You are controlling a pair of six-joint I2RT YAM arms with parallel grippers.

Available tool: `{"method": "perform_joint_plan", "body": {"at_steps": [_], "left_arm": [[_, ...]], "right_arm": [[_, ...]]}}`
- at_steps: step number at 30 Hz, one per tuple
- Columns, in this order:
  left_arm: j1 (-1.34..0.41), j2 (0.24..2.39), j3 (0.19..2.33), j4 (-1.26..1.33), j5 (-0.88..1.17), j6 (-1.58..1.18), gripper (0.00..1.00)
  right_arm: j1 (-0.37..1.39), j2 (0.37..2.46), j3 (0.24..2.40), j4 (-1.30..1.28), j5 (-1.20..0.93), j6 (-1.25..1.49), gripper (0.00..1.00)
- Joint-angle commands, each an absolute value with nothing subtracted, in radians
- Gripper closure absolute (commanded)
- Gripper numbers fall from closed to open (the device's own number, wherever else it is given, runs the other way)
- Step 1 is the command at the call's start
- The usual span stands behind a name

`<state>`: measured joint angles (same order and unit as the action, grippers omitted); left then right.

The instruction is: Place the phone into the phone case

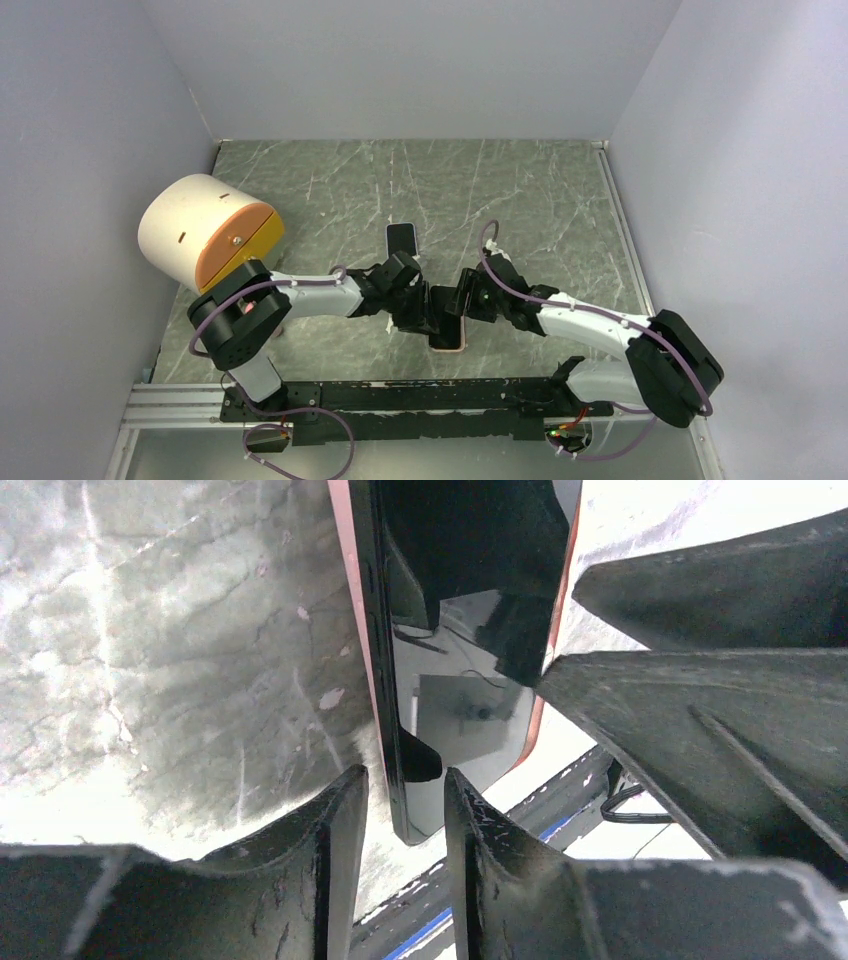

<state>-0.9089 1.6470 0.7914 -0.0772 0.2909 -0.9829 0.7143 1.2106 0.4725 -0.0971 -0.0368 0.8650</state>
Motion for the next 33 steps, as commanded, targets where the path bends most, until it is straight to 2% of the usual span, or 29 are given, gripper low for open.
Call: {"method": "perform_joint_plan", "body": {"at_steps": [1,8,14,18,28,31,33], "left_arm": [[-0.911,1.605,0.823,-0.112,0.301,-0.991,0.61],[-0.916,1.629,0.816,-0.067,0.319,-0.994,0.66],[-0.925,1.663,0.84,-0.066,0.326,-0.981,0.69],[-0.932,1.666,0.84,-0.052,0.327,-0.985,0.72],[-0.976,1.711,0.855,-0.008,0.351,-1.004,0.8],[-0.991,1.727,0.881,0.005,0.356,-1.002,0.79],[-0.995,1.735,0.886,0.03,0.364,-1.008,0.76]], "right_arm": [[0.712,1.144,0.484,-0.162,-0.061,0.851,0.45],[0.711,1.091,0.42,-0.157,-0.05,0.887,0.53],[0.711,1.126,0.4,-0.106,-0.076,0.904,0.58],[0.712,1.124,0.361,-0.037,-0.115,0.931,0.64],[0.712,1.106,0.293,0.075,-0.151,1.011,0.69],[0.711,1.096,0.275,0.109,-0.163,1.04,0.7],[0.713,1.084,0.265,0.122,-0.163,1.054,0.71]]}}
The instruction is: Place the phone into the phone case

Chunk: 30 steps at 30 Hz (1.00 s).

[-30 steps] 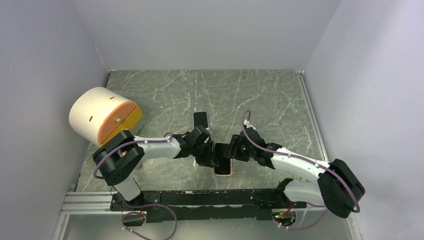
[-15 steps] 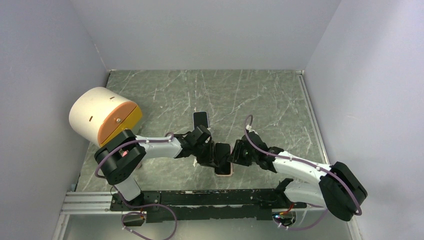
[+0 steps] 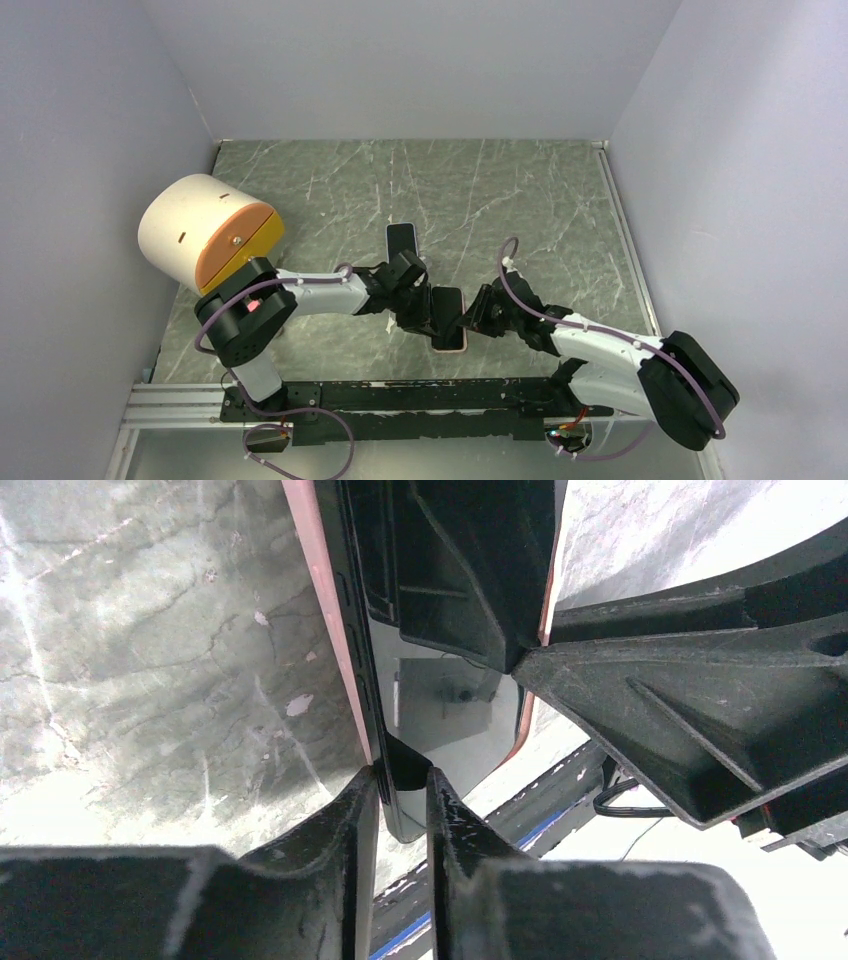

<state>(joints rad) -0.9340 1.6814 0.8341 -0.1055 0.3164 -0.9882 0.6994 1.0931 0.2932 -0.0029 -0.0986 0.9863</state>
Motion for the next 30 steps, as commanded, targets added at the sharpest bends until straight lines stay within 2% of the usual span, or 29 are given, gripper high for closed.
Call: {"method": "perform_joint_plan", "body": {"at_steps": [1,8,18,26,30], "left_arm": [[-0.996,1.737,0.887,0.033,0.365,-1.012,0.72],[-0.996,1.683,0.896,-0.082,0.303,-0.994,0.58],[-0.996,1.649,0.927,-0.162,0.262,-0.998,0.56],[-0.996,1.646,0.924,-0.173,0.25,-0.998,0.65],[-0.996,1.65,0.92,-0.155,0.26,-0.997,0.75]], "right_arm": [[0.713,1.073,0.261,0.121,-0.159,1.058,0.71],[0.712,0.998,0.272,0.031,-0.103,1.046,0.71],[0.711,0.947,0.328,-0.162,-0.064,0.991,0.61],[0.711,0.958,0.307,-0.157,-0.088,0.984,0.66],[0.712,0.96,0.285,-0.11,-0.109,0.999,0.7]]}}
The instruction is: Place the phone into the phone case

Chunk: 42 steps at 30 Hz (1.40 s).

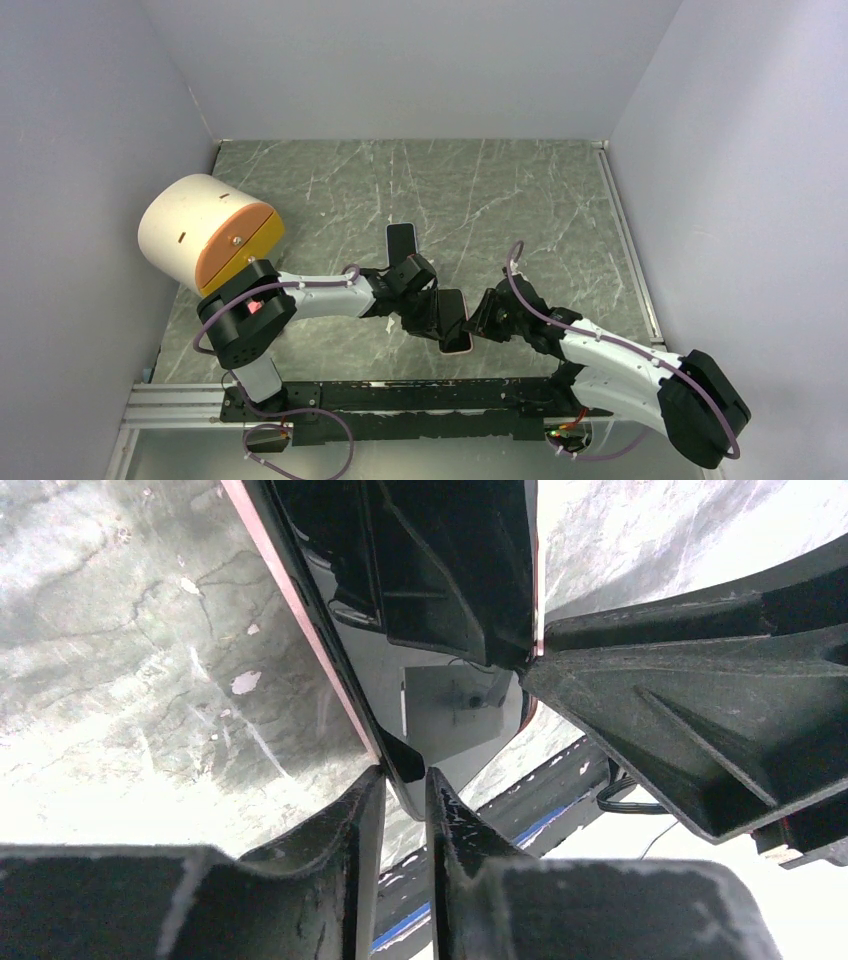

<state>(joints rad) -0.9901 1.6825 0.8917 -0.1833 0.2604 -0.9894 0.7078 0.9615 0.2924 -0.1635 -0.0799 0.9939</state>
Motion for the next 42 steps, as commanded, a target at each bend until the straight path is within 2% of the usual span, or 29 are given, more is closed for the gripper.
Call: {"method": "perform_joint_plan", "body": {"at_steps": [1,5,8,15,20,23,25,30,42], "left_arm": [[-0.996,1.651,0.917,-0.146,0.266,-0.998,0.79],[-0.996,1.655,0.916,-0.12,0.289,-1.0,0.95],[-0.997,1.663,0.915,-0.11,0.291,-1.0,0.97],[-0.997,1.672,0.904,-0.115,0.28,-1.003,0.91],[-0.988,1.619,0.938,-0.216,0.234,-0.981,0.76],[-0.981,1.583,0.967,-0.287,0.2,-0.977,0.65],[-0.976,1.57,0.987,-0.331,0.169,-0.968,0.62],[-0.915,1.568,0.956,-0.293,0.233,-0.975,0.62],[-0.82,1.621,0.924,-0.185,0.317,-0.95,0.65]], "right_arm": [[0.712,0.958,0.282,-0.102,-0.114,1.001,0.7],[0.712,0.955,0.267,-0.066,-0.132,1.02,0.71],[0.713,0.963,0.254,-0.03,-0.151,1.037,0.71],[0.713,0.946,0.275,-0.073,-0.125,1.035,0.7],[0.711,0.896,0.315,-0.165,-0.089,1.012,0.61],[0.712,0.885,0.334,-0.194,-0.07,0.993,0.51],[0.71,0.878,0.34,-0.201,-0.046,0.984,0.47],[0.673,0.909,0.345,-0.151,-0.069,0.936,0.42],[0.558,0.984,0.291,0.051,-0.243,0.878,0.41]]}}
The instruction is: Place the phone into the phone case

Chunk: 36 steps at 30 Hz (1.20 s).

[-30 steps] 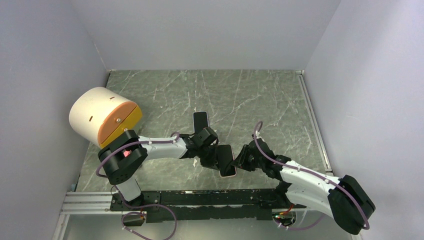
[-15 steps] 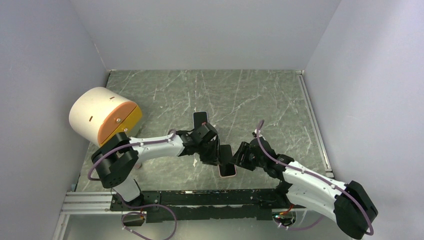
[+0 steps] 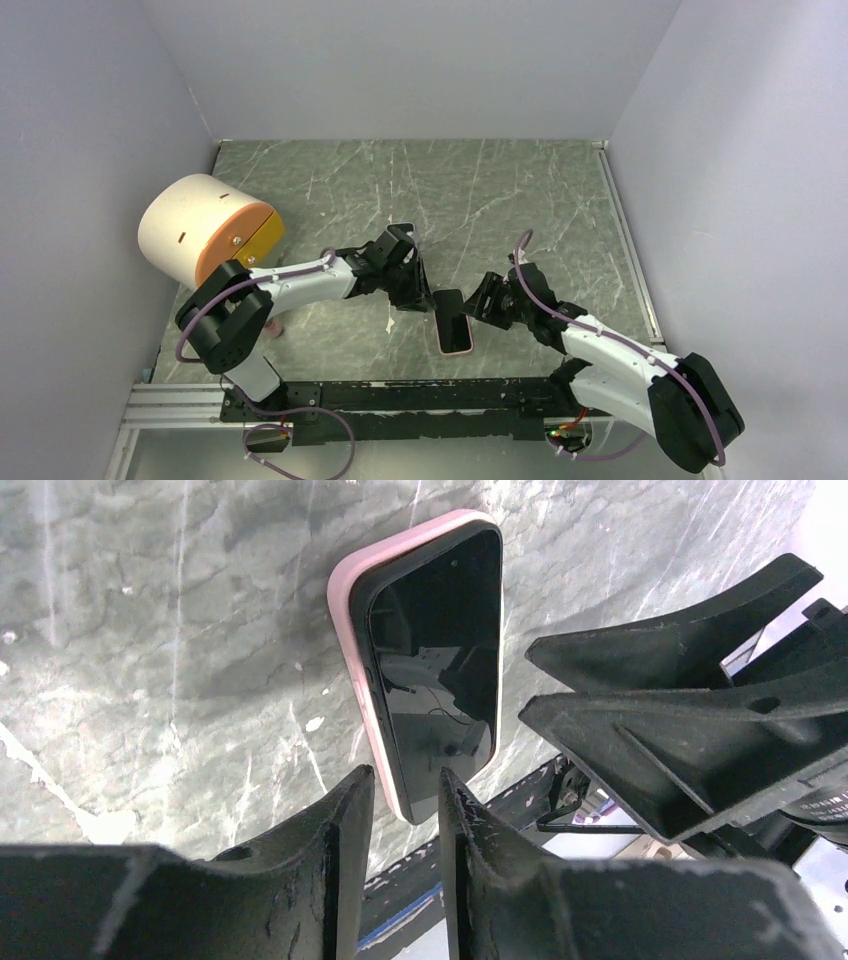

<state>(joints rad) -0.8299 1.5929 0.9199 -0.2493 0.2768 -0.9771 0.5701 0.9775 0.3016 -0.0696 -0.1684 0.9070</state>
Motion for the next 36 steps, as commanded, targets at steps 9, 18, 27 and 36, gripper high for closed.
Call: {"method": "perform_joint_plan", "body": {"at_steps": [9,18,27,36], "left_arm": [[-0.813,1.73,0.898,-0.072,0.398,-0.952,0.67],[-0.813,1.758,0.867,-0.058,0.396,-0.943,0.83],[-0.813,1.749,0.834,-0.047,0.414,-0.941,0.9],[-0.813,1.714,0.802,-0.052,0.403,-0.933,0.84]], "right_arm": [[0.558,1.025,0.274,0.059,-0.245,0.878,0.4],[0.559,1.078,0.246,0.142,-0.31,0.898,0.38],[0.559,1.104,0.229,0.359,-0.459,1.041,0.37],[0.558,1.042,0.23,0.407,-0.486,1.107,0.38]]}}
